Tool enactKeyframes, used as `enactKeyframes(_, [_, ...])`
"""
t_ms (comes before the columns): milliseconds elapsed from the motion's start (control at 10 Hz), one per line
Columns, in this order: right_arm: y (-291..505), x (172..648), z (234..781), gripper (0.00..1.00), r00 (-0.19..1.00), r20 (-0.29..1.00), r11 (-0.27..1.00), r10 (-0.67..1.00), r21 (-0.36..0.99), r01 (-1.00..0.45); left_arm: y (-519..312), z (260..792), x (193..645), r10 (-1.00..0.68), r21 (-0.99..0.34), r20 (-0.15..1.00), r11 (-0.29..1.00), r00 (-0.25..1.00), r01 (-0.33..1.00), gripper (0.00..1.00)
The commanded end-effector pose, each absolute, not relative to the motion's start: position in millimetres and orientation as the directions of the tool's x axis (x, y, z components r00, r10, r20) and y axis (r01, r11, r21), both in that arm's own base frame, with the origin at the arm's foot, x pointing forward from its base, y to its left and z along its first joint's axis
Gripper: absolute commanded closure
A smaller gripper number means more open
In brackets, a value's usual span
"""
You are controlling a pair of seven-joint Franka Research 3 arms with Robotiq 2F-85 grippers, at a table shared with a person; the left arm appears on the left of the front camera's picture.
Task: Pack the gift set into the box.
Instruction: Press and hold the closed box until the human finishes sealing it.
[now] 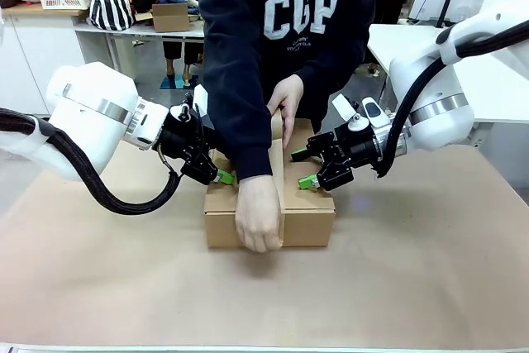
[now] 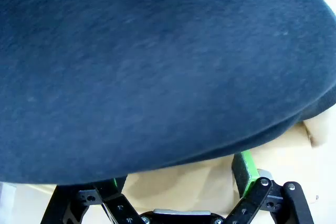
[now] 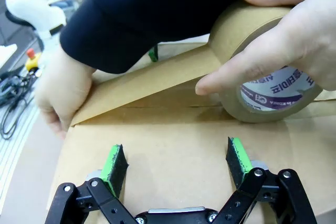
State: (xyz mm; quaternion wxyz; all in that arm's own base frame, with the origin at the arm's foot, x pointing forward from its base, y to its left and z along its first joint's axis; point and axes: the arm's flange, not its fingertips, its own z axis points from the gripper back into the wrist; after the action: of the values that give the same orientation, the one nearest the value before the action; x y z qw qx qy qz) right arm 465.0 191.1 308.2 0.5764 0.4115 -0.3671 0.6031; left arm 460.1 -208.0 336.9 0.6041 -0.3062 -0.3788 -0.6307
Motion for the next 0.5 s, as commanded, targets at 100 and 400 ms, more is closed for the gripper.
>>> enactKeyframes(100, [190.4,463.8,308.3,0.00,-0.003,0.916,-0.059,0.400,0.023,-0.998,-207.7,335.2,459.3,-0.530,0.115,0.843,0.009,-0.093,0.993,0.00])
enactKeyframes(400, [190.4,463.8,308.3,0.00,-0.003,0.916,-0.059,0.400,0.023,-0.998,-207.7,335.2,459.3,-0.530,0.115,0.843,0.009,-0.093,0.993,0.00])
